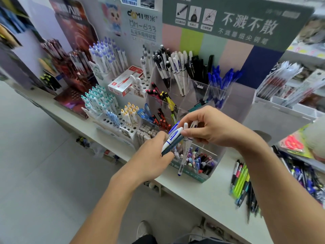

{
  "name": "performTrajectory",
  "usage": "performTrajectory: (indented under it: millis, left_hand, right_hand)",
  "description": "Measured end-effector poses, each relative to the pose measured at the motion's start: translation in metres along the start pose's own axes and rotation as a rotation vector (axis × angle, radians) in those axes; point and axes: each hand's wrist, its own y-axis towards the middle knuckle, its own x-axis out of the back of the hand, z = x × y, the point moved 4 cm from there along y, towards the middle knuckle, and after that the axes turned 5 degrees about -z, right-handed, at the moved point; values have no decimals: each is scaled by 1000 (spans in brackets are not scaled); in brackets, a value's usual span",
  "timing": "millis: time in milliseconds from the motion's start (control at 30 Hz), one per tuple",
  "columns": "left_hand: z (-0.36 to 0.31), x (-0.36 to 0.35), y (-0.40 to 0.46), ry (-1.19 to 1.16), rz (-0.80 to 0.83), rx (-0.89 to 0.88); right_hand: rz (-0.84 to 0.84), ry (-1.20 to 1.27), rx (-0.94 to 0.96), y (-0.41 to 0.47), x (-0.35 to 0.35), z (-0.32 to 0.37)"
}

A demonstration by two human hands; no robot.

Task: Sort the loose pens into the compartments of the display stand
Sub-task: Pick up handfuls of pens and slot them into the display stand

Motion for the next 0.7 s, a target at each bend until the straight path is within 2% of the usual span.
performTrajectory:
  millis: [133, 333, 400, 500, 600, 700]
  left_hand:
    - [-3, 6, 5, -8, 22, -48]
    - [4, 18, 10, -116, -97, -12]
    - [3, 22, 9, -14, -109, -5]
    - [-10, 25, 11, 244, -100, -22]
    - [-22, 26, 12, 376, -113, -47]
    - [-30, 29, 15, 448, -143, -59]
  right_hand:
    - [-28, 72, 14, 1, 3, 2]
    - [-208, 177, 41, -6, 43, 6]
    - [-192, 178, 33, -5, 47, 9]
    - [-211, 310, 3, 3, 44, 9]
    - [-233, 395, -38, 9, 46, 8]
    - [-183, 424, -48, 13, 44, 7]
